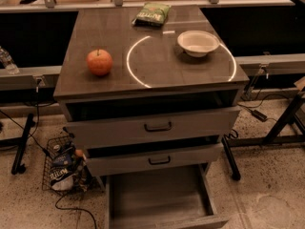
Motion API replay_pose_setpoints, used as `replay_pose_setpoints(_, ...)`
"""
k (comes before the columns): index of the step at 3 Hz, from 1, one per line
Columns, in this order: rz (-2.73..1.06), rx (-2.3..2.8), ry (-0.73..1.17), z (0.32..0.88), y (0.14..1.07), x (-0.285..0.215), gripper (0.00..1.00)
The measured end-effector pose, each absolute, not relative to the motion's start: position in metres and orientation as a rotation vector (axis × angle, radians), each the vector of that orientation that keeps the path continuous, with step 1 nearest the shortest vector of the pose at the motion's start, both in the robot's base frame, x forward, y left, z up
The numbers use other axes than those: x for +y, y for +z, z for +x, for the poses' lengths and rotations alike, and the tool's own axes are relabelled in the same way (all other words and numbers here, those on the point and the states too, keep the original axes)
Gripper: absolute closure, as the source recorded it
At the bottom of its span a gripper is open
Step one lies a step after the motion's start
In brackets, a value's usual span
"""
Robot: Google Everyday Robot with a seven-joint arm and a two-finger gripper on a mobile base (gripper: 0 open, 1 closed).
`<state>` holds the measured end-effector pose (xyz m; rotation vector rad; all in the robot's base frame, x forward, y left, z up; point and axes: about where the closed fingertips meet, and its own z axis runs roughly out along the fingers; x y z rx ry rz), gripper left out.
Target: Place coke can into bottom drawer
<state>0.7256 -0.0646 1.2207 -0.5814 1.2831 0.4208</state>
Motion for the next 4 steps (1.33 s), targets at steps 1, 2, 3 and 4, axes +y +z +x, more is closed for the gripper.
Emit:
replay_pose_setpoints(1,-0.581,1.283,0.421,0.726,1.221,-0.065,1.0)
replay_pose_setpoints(2,-0.637,1.295,0.437,0.719,1.208,-0.062,1.0)
replay_pose_setpoints(3,-0.783,1.348,0.419,0.68,1.173,-0.092,1.0)
replay_pose_setpoints(4,-0.873,1.384,0.375,0.648,1.154,-0.132,1.0)
